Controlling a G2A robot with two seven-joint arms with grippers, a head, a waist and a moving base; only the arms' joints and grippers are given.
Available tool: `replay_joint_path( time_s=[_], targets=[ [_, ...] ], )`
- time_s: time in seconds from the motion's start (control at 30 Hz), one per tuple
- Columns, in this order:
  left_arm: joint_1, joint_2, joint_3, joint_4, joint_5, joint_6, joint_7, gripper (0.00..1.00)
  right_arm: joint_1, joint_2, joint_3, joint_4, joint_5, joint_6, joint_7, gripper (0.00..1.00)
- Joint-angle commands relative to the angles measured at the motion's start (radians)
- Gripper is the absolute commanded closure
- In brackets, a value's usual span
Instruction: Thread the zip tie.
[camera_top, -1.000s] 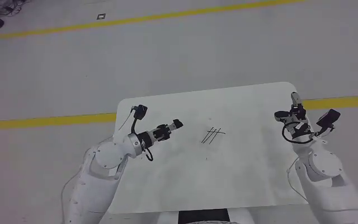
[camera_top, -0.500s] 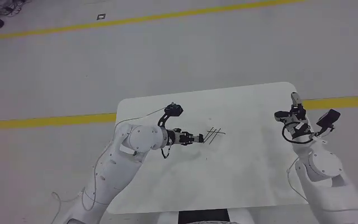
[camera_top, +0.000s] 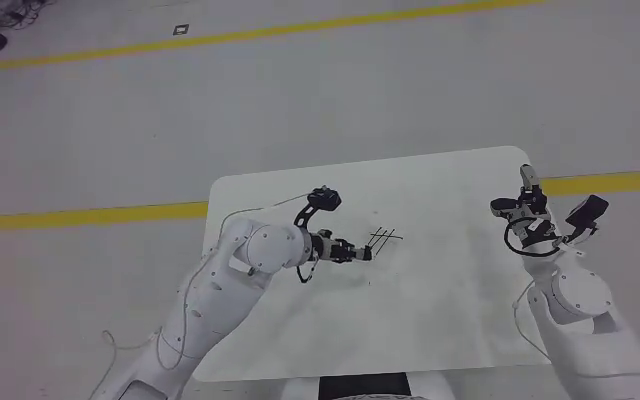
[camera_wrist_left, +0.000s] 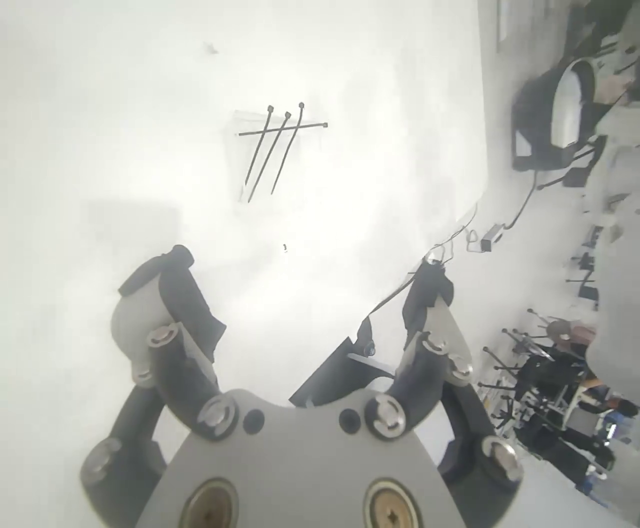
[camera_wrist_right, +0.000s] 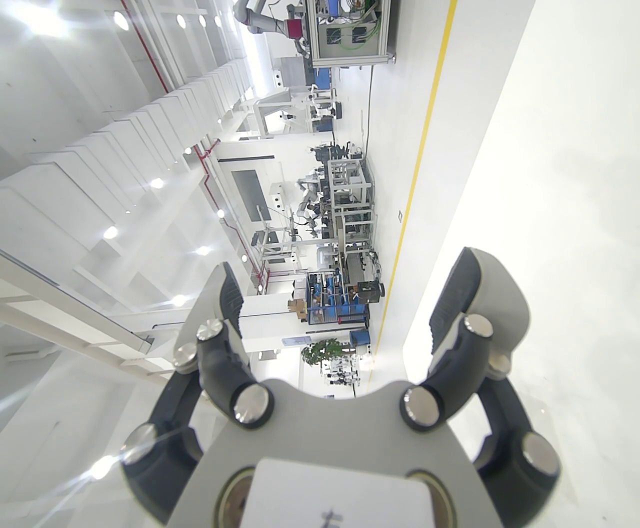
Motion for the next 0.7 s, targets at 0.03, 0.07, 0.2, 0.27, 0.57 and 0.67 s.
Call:
replay_joint_path(
  time_s=[0.03,0.07,0.2,0.27,0.57,0.67],
  targets=[
    [-0.069,-0.018,0.073,0.038,0.013,0.003,-0.017,0.0,0.0,0.0,0.0,0.0,0.0,0.0,0.0,0.0],
    [-0.092,-0.025,0.094,0.057,0.013,0.01,-0.025,0.0,0.0,0.0,0.0,0.0,0.0,0.0,0.0,0.0],
    [-0.196,-0.062,0.196,0.13,0.017,0.029,-0.034,0.0,0.0,0.0,0.0,0.0,0.0,0.0,0.0,0.0],
    [-0.246,-0.088,0.255,0.162,0.02,0.028,-0.014,0.0,0.0,0.0,0.0,0.0,0.0,0.0,0.0,0.0],
    [-0.352,-0.155,0.38,0.278,0.031,0.099,-0.011,0.0,0.0,0.0,0.0,0.0,0.0,0.0,0.0,0.0],
    [-0.352,-0.155,0.38,0.278,0.031,0.099,-0.011,0.0,0.0,0.0,0.0,0.0,0.0,0.0,0.0,0.0]
  ],
)
